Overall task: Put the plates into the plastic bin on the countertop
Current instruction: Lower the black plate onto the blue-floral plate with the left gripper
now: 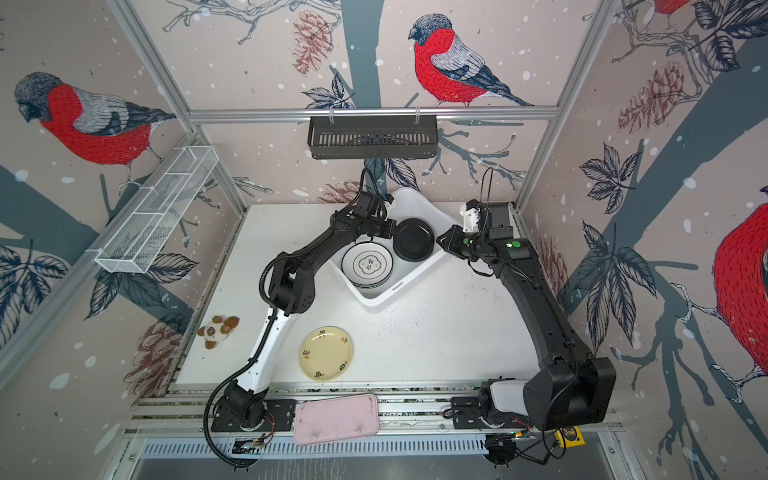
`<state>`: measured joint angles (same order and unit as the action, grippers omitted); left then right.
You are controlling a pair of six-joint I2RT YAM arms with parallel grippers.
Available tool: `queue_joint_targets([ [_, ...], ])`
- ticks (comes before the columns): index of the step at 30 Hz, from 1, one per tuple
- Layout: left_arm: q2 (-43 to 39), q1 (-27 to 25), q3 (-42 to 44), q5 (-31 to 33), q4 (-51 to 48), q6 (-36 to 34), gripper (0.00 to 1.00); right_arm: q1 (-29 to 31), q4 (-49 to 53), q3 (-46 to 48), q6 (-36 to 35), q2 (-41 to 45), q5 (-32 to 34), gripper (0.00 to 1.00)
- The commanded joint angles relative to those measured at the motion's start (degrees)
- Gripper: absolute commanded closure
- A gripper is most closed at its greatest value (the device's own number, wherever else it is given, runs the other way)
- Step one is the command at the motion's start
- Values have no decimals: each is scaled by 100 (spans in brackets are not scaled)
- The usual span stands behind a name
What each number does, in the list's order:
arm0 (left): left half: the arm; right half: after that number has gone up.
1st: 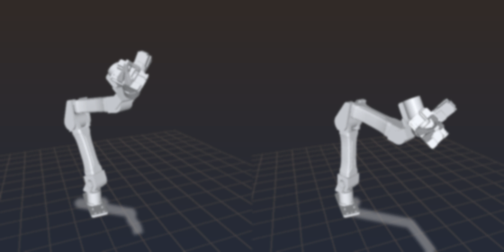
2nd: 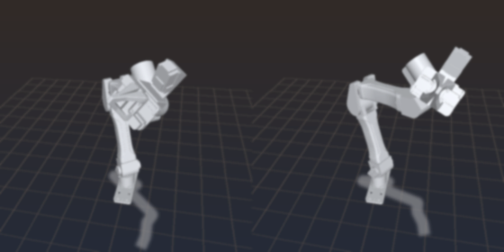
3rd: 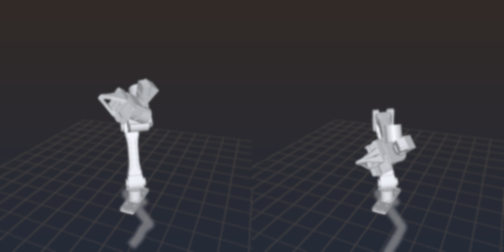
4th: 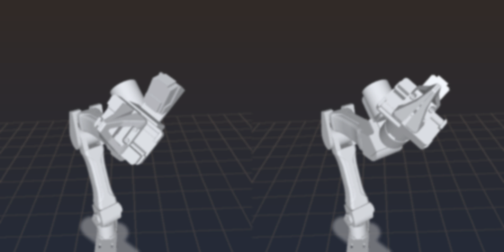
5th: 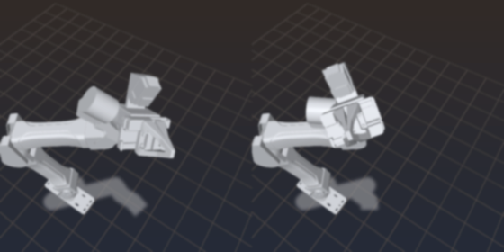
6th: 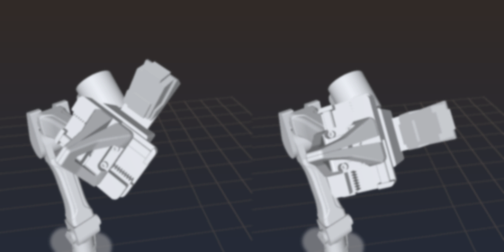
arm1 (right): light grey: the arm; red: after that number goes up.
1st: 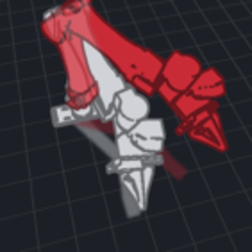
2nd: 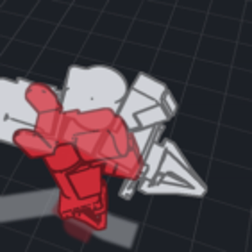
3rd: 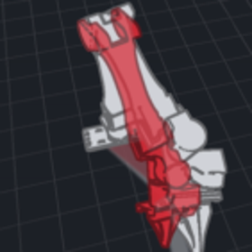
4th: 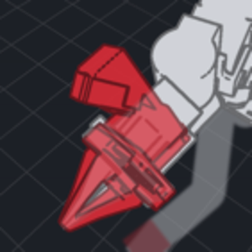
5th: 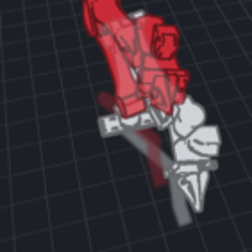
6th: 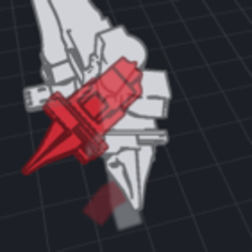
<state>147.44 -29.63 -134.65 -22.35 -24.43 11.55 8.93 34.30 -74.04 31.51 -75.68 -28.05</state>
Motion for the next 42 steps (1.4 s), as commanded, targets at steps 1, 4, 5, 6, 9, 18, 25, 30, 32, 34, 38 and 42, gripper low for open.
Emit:
queue_joint_targets([
  [1,70,-21,-40,-76,280,-13,100,21,76,-33,64,52,107,77],
  [4,118,-23,-41,-33,281,-50,100,30,78,-5,75,84,120,77],
  [5,126,-19,-36,-15,295,-64,100,37,83,9,75,86,117,77],
  [6,136,-19,-51,-1,285,-74,100,37,72,28,77,92,116,77],
  [9,149,-27,-53,3,291,-98,100,43,50,67,84,98,102,77],
  [18,189,-37,-27,21,252,-141,98,65,-20,105,82,52,64,77],
  [25,242,-47,-9,3,236,-142,94,81,-64,159,87,12,54,77],
  [30,277,-43,-13,11,233,-144,92,90,-64,154,75,-17,35,77],
  [32,273,-43,-19,27,221,-137,92,93,-63,136,74,-37,36,77],
  [34,242,-49,-3,20,188,-135,92,92,-81,116,69,-52,32,77],
  [38,189,-44,15,-32,201,-105,91,91,-118,151,65,-64,28,77],
  [42,180,-46,22,-50,173,-91,89,78,-187,205,73,-74,19,77],
])
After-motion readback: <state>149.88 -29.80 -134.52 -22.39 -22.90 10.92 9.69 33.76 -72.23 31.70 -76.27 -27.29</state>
